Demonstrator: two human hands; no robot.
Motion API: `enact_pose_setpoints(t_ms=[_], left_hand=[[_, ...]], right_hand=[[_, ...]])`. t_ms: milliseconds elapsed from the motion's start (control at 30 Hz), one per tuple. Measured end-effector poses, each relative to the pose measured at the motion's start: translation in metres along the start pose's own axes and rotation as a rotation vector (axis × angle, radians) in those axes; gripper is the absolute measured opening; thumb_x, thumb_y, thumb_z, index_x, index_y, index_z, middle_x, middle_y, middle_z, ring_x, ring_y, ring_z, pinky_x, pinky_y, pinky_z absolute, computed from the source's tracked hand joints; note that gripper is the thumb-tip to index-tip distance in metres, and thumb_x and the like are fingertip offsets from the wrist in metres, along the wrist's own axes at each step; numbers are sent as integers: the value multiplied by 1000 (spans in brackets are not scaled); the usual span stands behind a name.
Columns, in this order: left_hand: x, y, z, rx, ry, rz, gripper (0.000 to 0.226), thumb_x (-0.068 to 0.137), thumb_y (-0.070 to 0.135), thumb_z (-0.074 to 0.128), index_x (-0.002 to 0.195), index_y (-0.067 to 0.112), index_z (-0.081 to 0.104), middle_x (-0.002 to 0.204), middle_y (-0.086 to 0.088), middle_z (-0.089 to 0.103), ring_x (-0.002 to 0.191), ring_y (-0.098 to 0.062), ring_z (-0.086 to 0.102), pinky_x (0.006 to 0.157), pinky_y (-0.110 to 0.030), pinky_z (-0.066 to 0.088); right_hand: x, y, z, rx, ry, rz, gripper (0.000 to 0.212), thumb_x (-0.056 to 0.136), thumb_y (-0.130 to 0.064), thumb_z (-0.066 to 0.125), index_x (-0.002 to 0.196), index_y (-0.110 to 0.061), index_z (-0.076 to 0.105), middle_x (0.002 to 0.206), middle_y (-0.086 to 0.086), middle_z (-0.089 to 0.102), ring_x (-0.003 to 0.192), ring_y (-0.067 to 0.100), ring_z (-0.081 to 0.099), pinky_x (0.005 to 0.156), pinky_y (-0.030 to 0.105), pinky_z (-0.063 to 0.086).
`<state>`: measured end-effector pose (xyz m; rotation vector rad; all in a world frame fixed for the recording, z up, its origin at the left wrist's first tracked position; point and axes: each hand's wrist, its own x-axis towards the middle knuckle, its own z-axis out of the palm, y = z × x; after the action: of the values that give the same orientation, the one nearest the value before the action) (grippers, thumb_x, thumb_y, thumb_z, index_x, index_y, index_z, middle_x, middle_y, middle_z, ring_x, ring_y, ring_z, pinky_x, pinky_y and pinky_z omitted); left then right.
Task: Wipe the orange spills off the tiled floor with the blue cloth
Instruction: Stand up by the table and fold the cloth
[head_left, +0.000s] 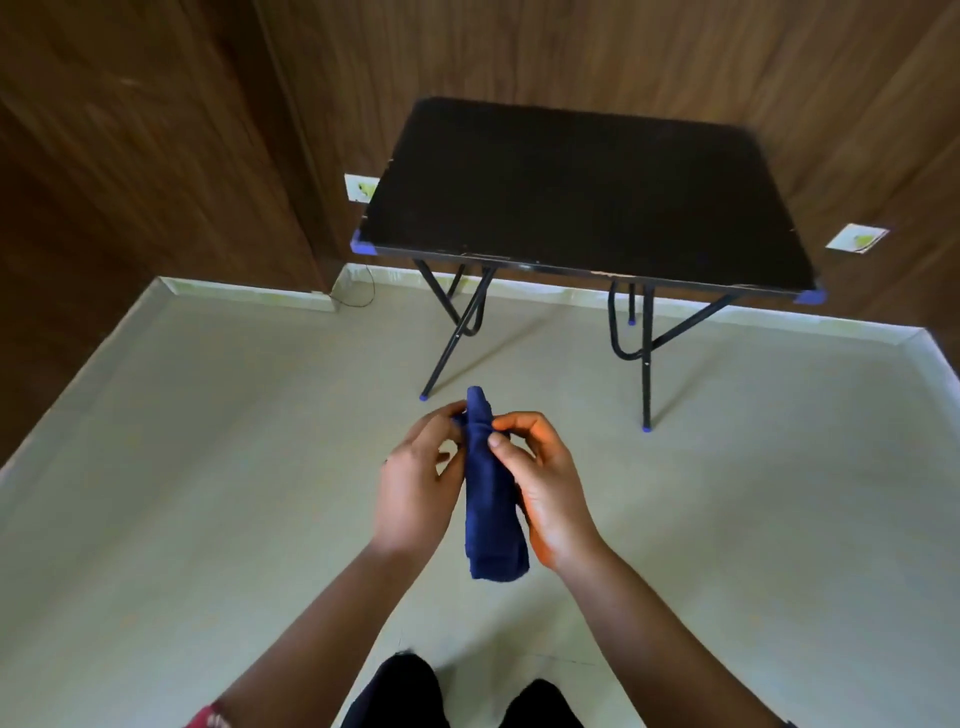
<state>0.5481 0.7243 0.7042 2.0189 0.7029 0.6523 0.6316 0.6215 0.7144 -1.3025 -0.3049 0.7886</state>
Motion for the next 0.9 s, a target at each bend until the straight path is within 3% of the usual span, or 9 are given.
enact_pose_setpoints(t_ms=[67, 167, 233, 333, 467, 533, 633, 800, 900], left_hand=[[-1, 25, -10, 31, 5, 60, 23, 86, 3, 62, 96, 23, 60, 122, 11, 64, 99, -7, 64, 81, -36, 56], [-1, 55, -23, 81, 43, 119, 13, 89, 12, 64, 95, 22, 58, 140, 13, 52, 92, -11, 66, 81, -34, 55], [0, 70, -30, 171, 81, 161, 8, 88, 15, 67, 86, 17, 60, 144, 15, 47, 83, -14, 67, 73, -32, 55], [-1, 94, -31, 340, 96, 302, 12, 85, 14, 71, 77, 15, 61, 141, 14, 48, 67, -15, 61, 59, -24, 46], [1, 114, -24, 216, 20, 292, 8, 92, 13, 59, 88, 20, 58, 124, 13, 64, 108, -4, 61, 86, -24, 49], [2, 126, -18, 116, -42, 237, 7, 96, 15, 51, 93, 20, 54, 105, 17, 67, 108, 2, 58, 88, -14, 45], [7, 141, -7, 39, -88, 210, 10, 99, 15, 45, 92, 22, 45, 79, 13, 56, 78, 0, 55, 68, -12, 40], [8, 152, 7, -21, -87, 205, 13, 100, 19, 44, 91, 29, 41, 72, 6, 50, 64, -4, 48, 58, -15, 37], [0, 135, 14, 13, -198, 236, 16, 91, 27, 59, 91, 32, 43, 63, 6, 47, 55, -8, 43, 55, -22, 35]], right_hand=[[-12, -25, -7, -29, 31, -39, 4, 92, -3, 60, 95, -5, 58, 96, -5, 72, 89, 12, 69, 77, 24, 52], [-26, -58, -29, -214, 113, -221, 5, 86, -13, 65, 85, -17, 63, 114, -4, 65, 109, 11, 62, 94, 25, 46], [-33, -78, -45, -465, 175, -374, 3, 83, -21, 61, 85, -20, 63, 107, -12, 62, 105, -5, 56, 92, 20, 41], [-39, -103, -64, -791, 172, -517, 10, 90, -28, 53, 92, -20, 60, 87, -23, 60, 87, -2, 55, 87, 37, 43], [-38, -129, -79, -949, 109, -571, 6, 95, -30, 47, 97, -26, 51, 82, -12, 61, 76, 15, 58, 72, 41, 49], [-38, -145, -90, -954, 52, -586, 1, 97, -28, 48, 97, -28, 49, 82, -12, 62, 75, 12, 59, 71, 38, 49], [-37, -162, -106, -914, -29, -516, 2, 97, -27, 54, 98, -26, 55, 83, -14, 64, 81, 7, 62, 75, 29, 49], [-39, -177, -133, -861, -118, -170, 53, 88, -54, 55, 91, -2, 64, 89, 23, 64, 76, 25, 62, 71, 35, 42], [-46, -184, -139, -408, -60, -130, 20, 94, -30, 59, 81, -20, 70, 77, -7, 72, 79, 5, 63, 85, 28, 47]])
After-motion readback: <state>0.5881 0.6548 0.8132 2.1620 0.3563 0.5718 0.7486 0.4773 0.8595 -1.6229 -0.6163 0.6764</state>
